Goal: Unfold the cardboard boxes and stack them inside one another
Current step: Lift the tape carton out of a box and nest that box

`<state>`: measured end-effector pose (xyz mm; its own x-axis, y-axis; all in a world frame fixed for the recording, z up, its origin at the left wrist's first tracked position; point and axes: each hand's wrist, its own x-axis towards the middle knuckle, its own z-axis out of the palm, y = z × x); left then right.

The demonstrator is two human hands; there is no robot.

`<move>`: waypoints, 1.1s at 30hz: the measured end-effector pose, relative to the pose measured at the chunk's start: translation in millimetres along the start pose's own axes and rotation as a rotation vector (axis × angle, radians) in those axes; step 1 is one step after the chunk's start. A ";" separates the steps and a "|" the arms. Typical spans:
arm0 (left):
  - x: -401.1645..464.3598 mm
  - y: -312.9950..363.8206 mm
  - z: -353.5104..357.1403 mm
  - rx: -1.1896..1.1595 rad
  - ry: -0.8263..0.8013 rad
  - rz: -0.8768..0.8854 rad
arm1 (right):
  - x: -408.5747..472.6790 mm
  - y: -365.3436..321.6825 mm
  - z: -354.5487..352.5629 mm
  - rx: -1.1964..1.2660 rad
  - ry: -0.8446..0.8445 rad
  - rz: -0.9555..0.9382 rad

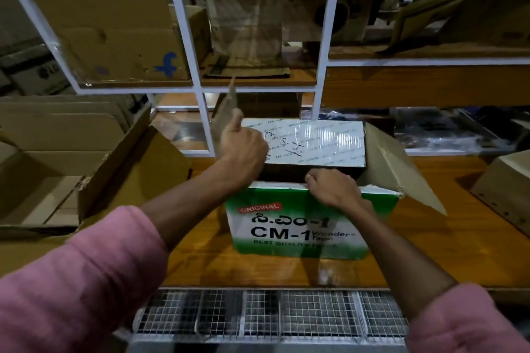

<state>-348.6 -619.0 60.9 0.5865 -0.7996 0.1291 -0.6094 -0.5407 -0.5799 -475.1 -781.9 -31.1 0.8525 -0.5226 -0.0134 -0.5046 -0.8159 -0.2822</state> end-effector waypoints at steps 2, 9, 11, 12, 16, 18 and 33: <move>0.0 -10.5 13.7 0.002 -0.153 -0.034 | 2.8 0.6 1.8 -0.001 -0.029 0.008; -3.5 -3.6 90.5 -0.827 -0.308 -0.292 | 1.2 0.4 -3.2 -0.002 -0.120 -0.015; -1.5 -0.7 99.2 -0.916 -0.293 -0.335 | 5.3 0.9 -6.6 0.030 -0.194 -0.025; -0.7 0.1 101.5 -0.929 -0.281 -0.351 | 8.8 0.6 -9.8 0.065 -0.253 -0.027; -2.7 1.5 106.1 -0.915 -0.270 -0.394 | 30.4 -0.4 -20.5 0.184 -0.517 -0.036; -4.1 4.5 111.7 -0.947 -0.252 -0.414 | 42.2 7.3 -15.8 0.136 -0.605 0.003; 10.3 10.8 36.3 -0.784 0.076 -0.043 | 35.8 11.1 -83.7 0.140 0.305 -0.097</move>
<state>-329.7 -623.6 26.8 0.5972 -0.7743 0.2093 -0.8021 -0.5756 0.1592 -461.6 -830.3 45.6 0.8052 -0.5110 0.3009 -0.3813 -0.8348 -0.3972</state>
